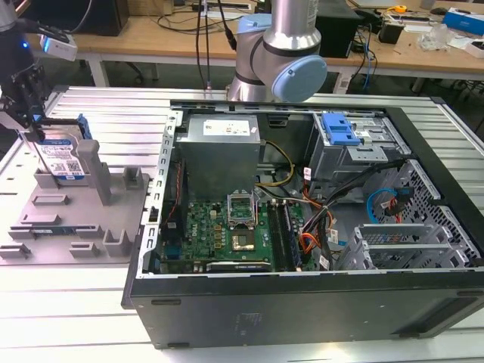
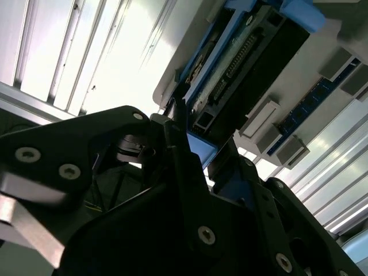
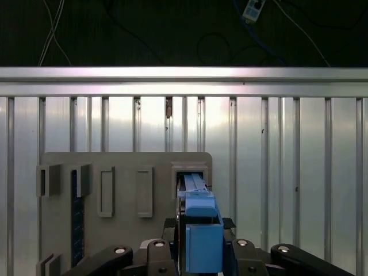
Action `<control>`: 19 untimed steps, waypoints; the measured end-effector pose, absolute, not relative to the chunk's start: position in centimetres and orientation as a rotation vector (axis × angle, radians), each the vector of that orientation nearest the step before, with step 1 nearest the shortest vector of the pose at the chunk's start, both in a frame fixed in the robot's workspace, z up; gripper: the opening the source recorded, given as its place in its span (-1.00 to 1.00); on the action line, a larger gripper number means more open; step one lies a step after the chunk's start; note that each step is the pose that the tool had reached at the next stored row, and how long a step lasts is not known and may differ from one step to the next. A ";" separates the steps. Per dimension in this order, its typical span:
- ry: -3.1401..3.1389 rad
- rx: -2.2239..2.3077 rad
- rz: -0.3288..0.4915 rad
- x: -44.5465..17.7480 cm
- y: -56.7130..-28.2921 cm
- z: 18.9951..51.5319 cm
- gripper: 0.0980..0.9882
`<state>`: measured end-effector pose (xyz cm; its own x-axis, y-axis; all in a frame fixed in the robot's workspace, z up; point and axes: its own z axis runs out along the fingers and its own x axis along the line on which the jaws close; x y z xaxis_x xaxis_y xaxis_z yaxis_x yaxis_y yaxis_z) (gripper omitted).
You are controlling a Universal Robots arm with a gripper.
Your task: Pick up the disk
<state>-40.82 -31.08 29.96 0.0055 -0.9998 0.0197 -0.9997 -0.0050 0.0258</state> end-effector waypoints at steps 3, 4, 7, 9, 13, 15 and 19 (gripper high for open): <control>-2.193 2.204 -0.007 -40.8 -31.1 30.0 -0.40; -2.193 2.204 -0.007 -40.8 -31.1 29.9 -0.40; -2.193 2.204 -0.007 -40.8 -31.1 29.9 -0.40; -2.193 2.204 -0.007 -40.8 -31.1 29.9 -0.40; -2.193 2.204 -0.007 -40.8 -31.2 30.2 -0.40; -2.193 2.204 -0.007 -40.8 -31.2 30.5 -0.40; -2.192 2.204 -0.008 -40.8 -31.2 31.3 -0.40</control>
<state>-40.82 -31.20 31.33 0.0055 -0.9998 0.0197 -0.9996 -0.0050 0.0266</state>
